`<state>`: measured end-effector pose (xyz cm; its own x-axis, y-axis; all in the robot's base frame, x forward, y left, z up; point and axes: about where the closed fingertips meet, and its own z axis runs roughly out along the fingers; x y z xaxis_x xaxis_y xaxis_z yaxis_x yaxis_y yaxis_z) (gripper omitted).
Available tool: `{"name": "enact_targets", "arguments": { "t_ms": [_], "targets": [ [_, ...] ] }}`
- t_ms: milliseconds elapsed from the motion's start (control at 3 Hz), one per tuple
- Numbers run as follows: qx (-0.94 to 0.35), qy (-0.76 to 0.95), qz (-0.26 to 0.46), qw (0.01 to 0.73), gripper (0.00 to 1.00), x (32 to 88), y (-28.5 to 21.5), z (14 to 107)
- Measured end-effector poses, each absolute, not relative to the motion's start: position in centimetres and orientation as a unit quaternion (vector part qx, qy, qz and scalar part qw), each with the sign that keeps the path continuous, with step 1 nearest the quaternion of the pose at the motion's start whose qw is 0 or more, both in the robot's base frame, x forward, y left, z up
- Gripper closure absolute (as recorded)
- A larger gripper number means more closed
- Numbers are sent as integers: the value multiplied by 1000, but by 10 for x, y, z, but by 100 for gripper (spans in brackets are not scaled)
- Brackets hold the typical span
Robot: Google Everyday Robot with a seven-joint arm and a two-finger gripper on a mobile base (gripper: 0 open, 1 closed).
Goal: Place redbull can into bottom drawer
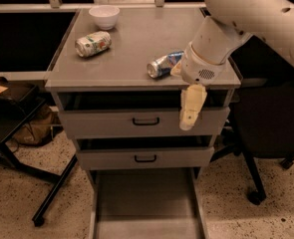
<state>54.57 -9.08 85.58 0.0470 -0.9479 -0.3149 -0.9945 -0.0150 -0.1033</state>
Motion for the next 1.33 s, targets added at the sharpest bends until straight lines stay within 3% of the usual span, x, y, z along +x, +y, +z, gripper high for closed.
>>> {"name": "enact_targets", "arguments": {
  "t_ms": [667,1333],
  "targets": [
    [-724,667,107,138,0,565,-63,822],
    [-740,655,54,147,0,613,-57,845]
  ]
}}
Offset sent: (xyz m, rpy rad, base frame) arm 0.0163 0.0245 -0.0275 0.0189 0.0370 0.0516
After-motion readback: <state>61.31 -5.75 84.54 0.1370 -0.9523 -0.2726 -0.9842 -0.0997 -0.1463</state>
